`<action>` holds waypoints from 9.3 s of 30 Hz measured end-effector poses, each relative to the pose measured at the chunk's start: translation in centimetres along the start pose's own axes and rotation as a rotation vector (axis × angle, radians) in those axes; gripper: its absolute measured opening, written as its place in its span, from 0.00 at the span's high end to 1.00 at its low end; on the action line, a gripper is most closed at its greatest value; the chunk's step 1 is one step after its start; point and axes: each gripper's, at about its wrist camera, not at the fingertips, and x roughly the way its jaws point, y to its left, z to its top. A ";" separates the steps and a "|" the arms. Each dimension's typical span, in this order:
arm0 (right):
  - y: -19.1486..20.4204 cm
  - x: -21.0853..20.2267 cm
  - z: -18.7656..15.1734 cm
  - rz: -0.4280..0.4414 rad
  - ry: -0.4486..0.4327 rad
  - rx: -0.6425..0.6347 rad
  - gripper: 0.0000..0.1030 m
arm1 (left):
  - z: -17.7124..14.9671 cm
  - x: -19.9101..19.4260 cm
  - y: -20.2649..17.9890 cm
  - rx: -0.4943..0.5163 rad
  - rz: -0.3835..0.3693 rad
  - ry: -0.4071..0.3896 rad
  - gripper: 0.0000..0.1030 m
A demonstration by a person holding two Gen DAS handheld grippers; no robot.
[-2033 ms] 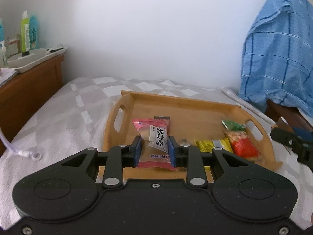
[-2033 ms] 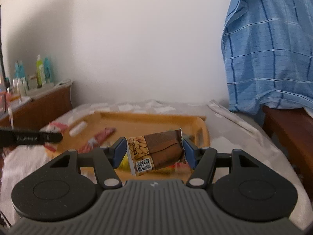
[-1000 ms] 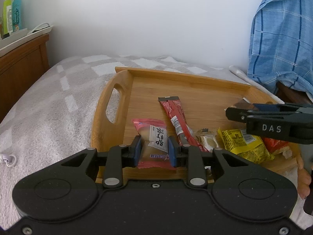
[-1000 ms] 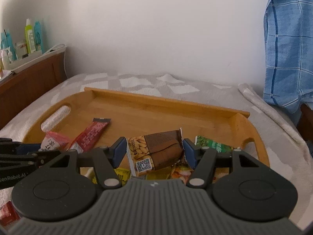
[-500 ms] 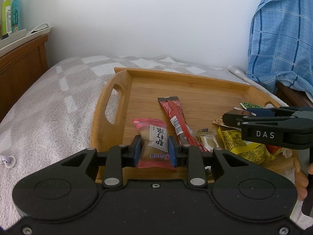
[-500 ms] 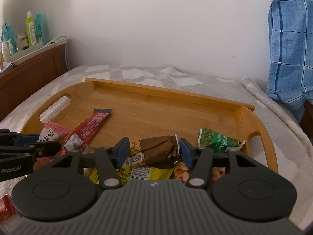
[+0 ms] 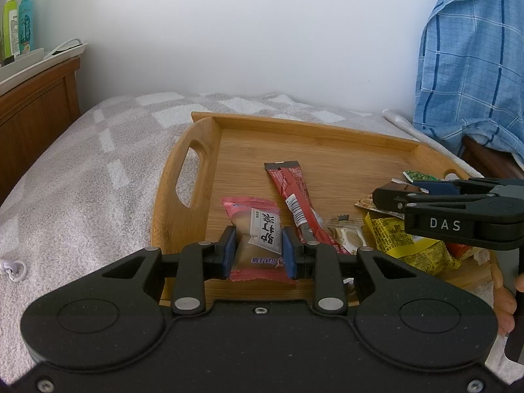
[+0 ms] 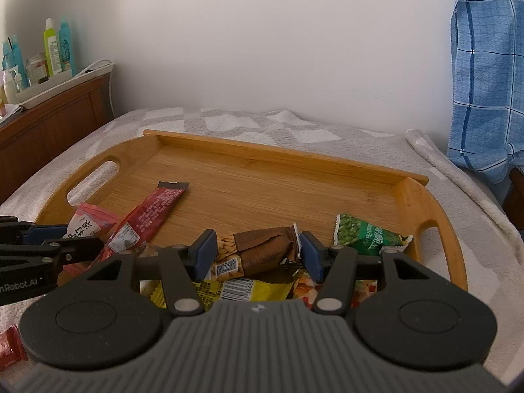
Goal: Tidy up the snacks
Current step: 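Carry the pastry and peanut bar over the wooden tray with both grippers, then open both grippers to release the pastry and peanut bar into the tray, then move both grippers back toward the remaining snacks on the towel, then grasp the red-brown chocolate bar with the left gripper while the right approaches the clear bag, then close the right gripper on the clear bag while the left lifts the bar toward the tray, then carry the chocolate bar and clear bag over the wooden tray with both grippers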
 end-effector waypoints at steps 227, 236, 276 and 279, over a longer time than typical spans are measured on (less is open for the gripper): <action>0.7 -16.2 -8.4 -0.037 -0.236 0.036 0.41 | -4.6 -12.7 -5.6 0.037 -0.076 -0.070 0.79; -1.2 -14.2 -5.5 -0.042 -0.236 0.163 0.41 | -1.4 -11.0 -5.7 0.046 -0.072 -0.101 0.79; -6.7 1.3 3.9 -0.013 -0.016 0.346 0.40 | 7.1 5.1 -5.6 -0.002 -0.106 0.003 0.79; -6.6 2.1 3.9 -0.010 -0.006 0.336 0.40 | 7.0 5.8 -5.8 0.003 -0.101 0.011 0.79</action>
